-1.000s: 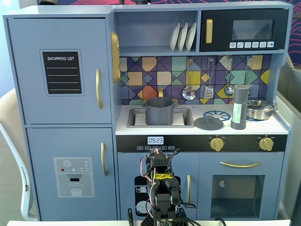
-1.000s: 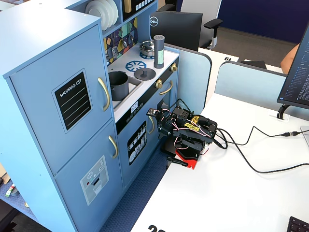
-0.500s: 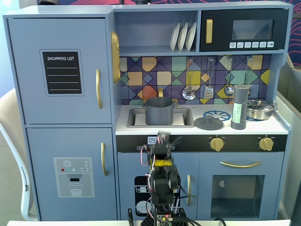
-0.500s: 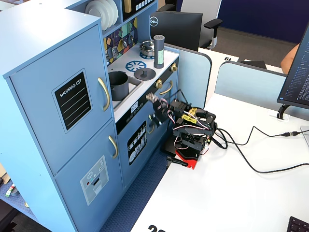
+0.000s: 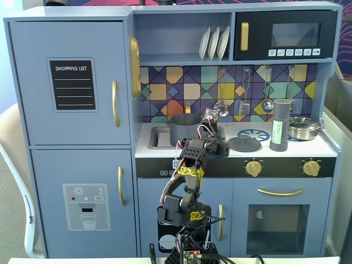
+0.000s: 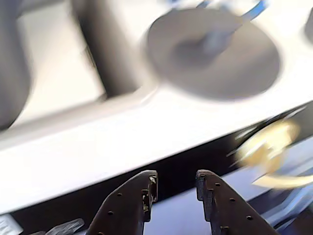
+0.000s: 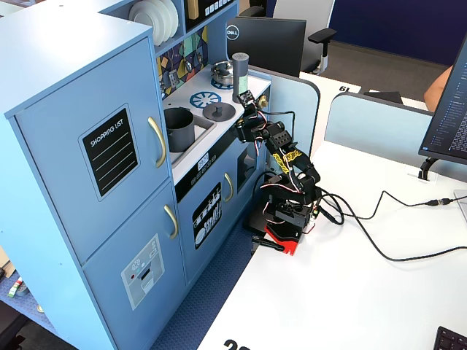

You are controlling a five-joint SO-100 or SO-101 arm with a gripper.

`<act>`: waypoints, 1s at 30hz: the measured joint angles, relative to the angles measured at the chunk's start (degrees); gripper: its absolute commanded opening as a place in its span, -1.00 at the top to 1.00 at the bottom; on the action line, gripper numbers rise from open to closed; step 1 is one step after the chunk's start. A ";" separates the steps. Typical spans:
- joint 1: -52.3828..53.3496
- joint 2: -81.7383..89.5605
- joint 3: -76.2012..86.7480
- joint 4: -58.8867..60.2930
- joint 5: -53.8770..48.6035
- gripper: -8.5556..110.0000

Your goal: Put salt in the gray recipient

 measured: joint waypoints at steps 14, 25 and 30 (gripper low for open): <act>17.31 -6.06 -0.26 -28.56 -4.13 0.78; 21.01 -15.82 2.37 -50.10 3.87 0.15; 22.59 -20.65 2.37 -54.67 4.39 0.07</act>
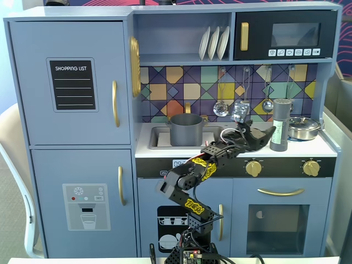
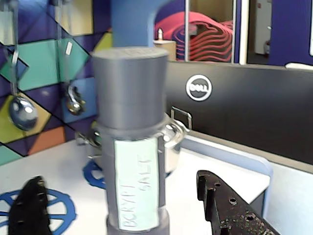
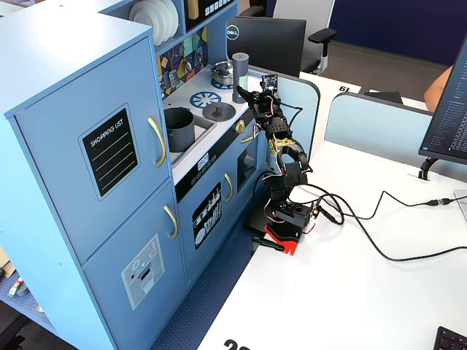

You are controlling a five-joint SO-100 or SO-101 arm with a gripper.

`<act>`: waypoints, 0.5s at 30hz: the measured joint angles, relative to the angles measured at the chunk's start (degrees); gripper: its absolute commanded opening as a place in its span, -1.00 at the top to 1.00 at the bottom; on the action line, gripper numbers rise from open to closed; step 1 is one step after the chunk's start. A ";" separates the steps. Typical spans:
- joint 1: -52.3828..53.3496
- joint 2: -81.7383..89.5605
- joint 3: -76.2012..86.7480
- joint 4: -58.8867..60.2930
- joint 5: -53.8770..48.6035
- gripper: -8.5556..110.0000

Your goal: Put salt in the gray recipient

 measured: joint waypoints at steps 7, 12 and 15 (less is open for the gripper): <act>0.53 -6.50 -1.41 -1.93 -0.70 0.09; 0.53 -12.04 -5.36 -3.16 -1.93 0.07; 0.53 -15.47 -8.44 -3.25 -2.64 0.06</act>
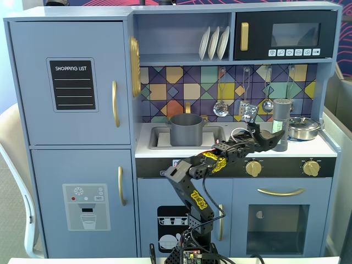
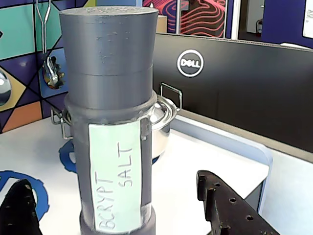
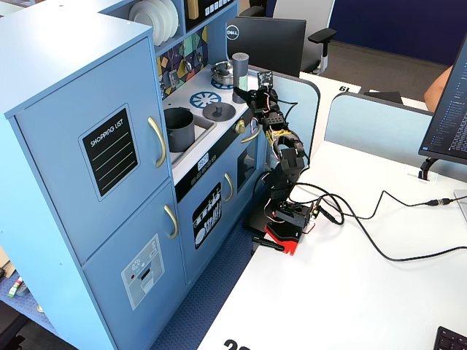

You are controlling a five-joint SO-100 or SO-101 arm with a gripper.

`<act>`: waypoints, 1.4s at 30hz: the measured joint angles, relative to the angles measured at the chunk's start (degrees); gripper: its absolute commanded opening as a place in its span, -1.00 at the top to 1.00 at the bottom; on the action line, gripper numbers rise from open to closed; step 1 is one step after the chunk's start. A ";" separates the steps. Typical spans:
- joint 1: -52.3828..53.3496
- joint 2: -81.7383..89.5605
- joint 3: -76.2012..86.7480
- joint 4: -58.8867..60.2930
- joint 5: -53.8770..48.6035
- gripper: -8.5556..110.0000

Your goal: Put salt in the gray recipient

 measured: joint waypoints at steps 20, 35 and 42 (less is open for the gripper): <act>-1.93 -17.23 -19.86 2.46 -0.97 0.08; -2.29 -28.13 -30.67 4.39 -0.97 0.11; -2.29 -31.82 -33.75 4.39 -1.58 0.14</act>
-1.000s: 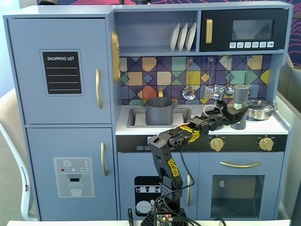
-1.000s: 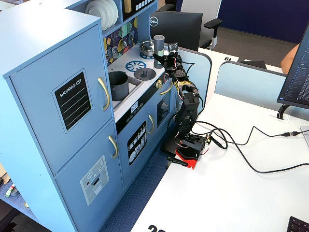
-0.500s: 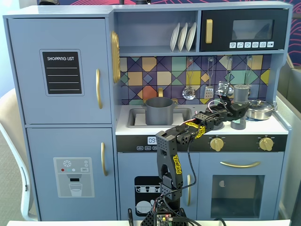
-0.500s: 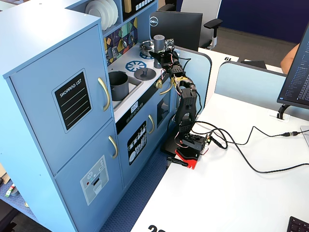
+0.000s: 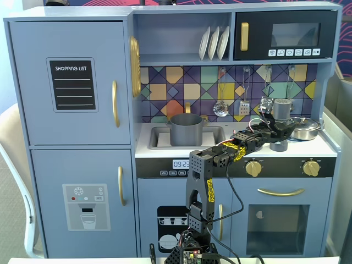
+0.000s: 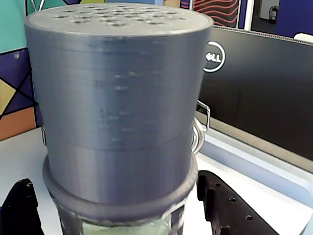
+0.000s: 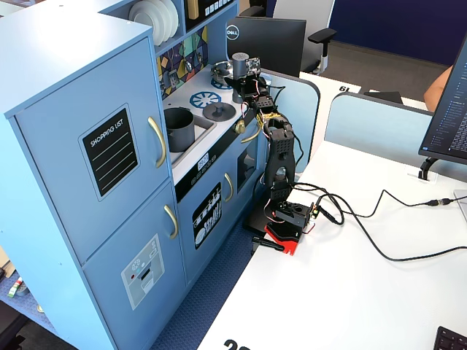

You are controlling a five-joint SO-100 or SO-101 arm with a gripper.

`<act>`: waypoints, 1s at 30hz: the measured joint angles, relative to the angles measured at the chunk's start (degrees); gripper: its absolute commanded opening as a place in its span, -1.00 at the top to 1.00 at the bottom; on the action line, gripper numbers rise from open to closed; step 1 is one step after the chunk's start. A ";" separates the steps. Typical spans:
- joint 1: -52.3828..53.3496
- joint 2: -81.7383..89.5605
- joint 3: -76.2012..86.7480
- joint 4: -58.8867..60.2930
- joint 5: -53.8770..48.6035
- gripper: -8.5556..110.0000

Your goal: Put salt in the gray recipient

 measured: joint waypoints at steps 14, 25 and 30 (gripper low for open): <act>-1.05 -1.41 -0.53 -1.23 -0.97 0.26; -2.11 -1.85 -0.97 -1.23 -5.98 0.86; -2.29 -1.85 -0.97 -1.23 -5.98 0.86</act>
